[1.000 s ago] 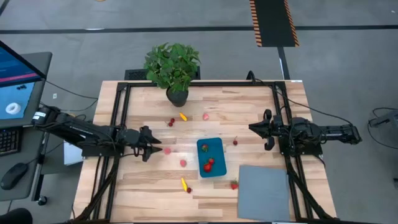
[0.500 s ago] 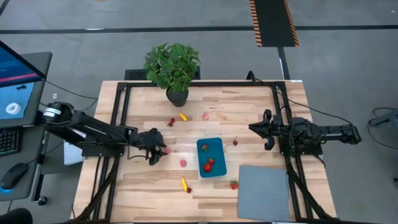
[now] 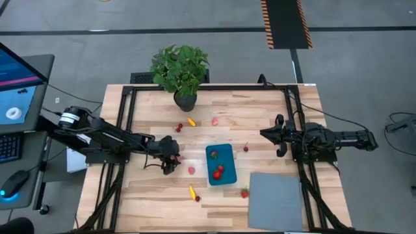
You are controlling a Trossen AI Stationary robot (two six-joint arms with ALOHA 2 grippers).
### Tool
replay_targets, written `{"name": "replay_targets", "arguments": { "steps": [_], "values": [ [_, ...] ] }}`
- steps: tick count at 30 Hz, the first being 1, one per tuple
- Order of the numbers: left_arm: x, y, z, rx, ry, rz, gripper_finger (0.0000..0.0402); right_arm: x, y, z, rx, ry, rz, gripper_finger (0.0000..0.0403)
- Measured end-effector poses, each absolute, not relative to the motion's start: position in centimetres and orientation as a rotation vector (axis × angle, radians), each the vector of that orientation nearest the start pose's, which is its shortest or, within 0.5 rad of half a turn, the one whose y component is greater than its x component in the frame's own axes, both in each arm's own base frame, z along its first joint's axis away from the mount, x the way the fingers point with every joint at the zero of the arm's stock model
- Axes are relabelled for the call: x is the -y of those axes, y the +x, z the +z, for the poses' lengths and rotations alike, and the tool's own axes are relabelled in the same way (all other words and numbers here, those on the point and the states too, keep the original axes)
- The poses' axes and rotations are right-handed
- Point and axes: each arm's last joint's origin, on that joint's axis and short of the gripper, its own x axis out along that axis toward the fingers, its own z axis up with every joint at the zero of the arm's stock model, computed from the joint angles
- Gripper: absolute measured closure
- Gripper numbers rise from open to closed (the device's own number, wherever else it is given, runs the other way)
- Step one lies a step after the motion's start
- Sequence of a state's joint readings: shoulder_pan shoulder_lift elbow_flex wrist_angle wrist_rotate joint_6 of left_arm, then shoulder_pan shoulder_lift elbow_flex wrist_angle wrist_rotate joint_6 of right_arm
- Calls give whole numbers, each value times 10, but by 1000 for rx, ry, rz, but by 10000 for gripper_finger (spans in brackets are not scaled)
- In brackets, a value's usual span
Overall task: Pick and placing Produce into tupperware
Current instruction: Put the apricot into the blue bin
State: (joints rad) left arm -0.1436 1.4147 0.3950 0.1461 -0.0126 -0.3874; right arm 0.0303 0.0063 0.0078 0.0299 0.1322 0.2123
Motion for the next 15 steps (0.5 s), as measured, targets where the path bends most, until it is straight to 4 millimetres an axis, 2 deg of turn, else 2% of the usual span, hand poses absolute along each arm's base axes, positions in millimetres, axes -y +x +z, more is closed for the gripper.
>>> {"name": "replay_targets", "arguments": {
  "steps": [7,11,15],
  "values": [
    [31,212,114,-945,-302,55,205,1,97,169,42,215,-98,333],
    [31,214,116,-918,-313,45,208,1,97,169,42,215,-98,333],
    [31,214,115,-928,-315,44,241,1,97,169,42,215,-98,333]
  ]
}}
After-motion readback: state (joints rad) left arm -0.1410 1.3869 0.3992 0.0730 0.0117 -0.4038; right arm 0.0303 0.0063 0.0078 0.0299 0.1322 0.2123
